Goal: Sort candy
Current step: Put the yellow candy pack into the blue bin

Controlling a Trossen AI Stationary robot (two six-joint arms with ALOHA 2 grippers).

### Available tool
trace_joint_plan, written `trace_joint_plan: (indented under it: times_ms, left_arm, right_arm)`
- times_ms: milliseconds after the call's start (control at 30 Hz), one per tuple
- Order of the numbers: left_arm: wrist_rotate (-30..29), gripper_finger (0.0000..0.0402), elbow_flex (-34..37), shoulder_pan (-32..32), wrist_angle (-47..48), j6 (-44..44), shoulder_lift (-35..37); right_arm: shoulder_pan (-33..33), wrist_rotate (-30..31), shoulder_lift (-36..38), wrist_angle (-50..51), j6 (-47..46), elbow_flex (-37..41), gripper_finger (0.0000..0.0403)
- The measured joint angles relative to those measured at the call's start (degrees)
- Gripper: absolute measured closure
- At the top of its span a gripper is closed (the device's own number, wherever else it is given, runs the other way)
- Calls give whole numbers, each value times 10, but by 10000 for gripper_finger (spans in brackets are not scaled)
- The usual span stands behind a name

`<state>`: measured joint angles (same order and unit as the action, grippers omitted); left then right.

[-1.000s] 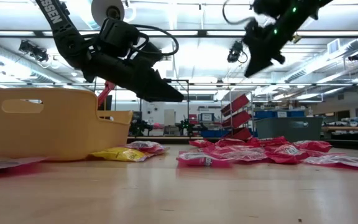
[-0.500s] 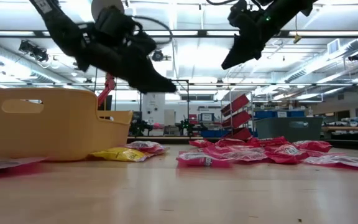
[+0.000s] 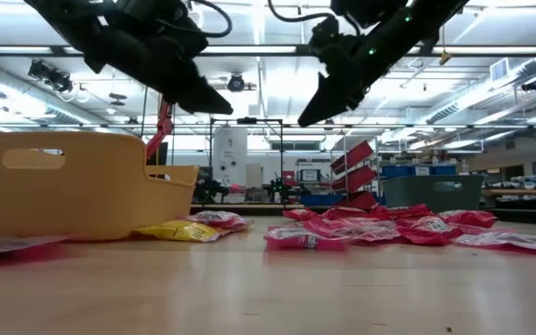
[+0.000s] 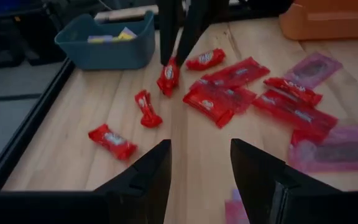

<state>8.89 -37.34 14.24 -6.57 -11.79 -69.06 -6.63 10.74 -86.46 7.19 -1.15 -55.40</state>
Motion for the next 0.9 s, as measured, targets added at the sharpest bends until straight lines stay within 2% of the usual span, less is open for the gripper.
trace_joint_plan:
  times_ms: [133,433,567,700,900]
  left_arm:
    - [-8,234,0,0,57,0,27]
    - [-8,234,0,-2,154,0,50]
    - [-6,234,0,-7,181,0,50]
    - [0,234,0,-16,190,1,50]
    - [23,234,0,-30,187,1,50]
  right_arm:
    - [6,-1,-25,-32,-1,0,364]
    - [16,-17,-35,-36,-13,0,364]
    - [25,-25,-35,-25,-18,0,364]
    - [39,-79,-35,-26,1,0,364]
    - [74,-80,-41,-51,12,0,364]
